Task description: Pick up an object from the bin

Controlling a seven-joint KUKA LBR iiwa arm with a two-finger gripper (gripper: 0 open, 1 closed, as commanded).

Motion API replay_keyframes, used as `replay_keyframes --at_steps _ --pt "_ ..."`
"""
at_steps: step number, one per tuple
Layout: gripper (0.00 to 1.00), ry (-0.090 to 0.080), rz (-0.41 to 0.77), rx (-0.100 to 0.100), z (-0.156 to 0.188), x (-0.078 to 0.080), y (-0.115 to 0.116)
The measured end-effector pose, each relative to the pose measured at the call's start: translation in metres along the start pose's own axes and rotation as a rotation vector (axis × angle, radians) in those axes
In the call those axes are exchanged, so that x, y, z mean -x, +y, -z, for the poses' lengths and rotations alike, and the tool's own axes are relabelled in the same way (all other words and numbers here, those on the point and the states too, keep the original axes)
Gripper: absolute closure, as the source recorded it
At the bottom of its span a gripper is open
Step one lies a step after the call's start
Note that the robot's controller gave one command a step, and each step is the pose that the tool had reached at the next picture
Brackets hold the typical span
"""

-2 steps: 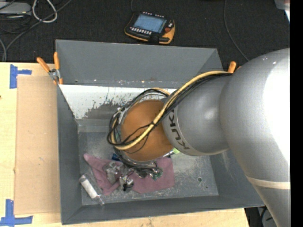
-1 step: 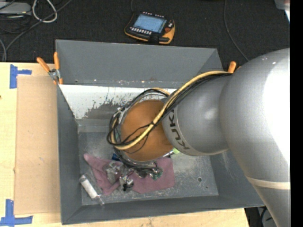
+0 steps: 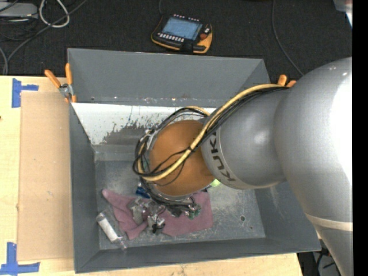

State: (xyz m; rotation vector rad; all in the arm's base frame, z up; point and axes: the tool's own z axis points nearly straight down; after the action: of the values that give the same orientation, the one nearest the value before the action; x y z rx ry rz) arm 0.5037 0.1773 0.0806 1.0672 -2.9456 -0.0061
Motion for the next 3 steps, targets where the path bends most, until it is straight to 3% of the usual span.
replay_keyframes --at_steps 1,2,3 --pt "1.0 -0.001 -0.101 0.001 0.002 0.004 -0.009" --pt "1.0 0.0 -0.117 0.001 -0.006 0.004 -0.01" --pt "1.0 -0.001 0.168 0.002 -0.004 -0.036 -0.019"
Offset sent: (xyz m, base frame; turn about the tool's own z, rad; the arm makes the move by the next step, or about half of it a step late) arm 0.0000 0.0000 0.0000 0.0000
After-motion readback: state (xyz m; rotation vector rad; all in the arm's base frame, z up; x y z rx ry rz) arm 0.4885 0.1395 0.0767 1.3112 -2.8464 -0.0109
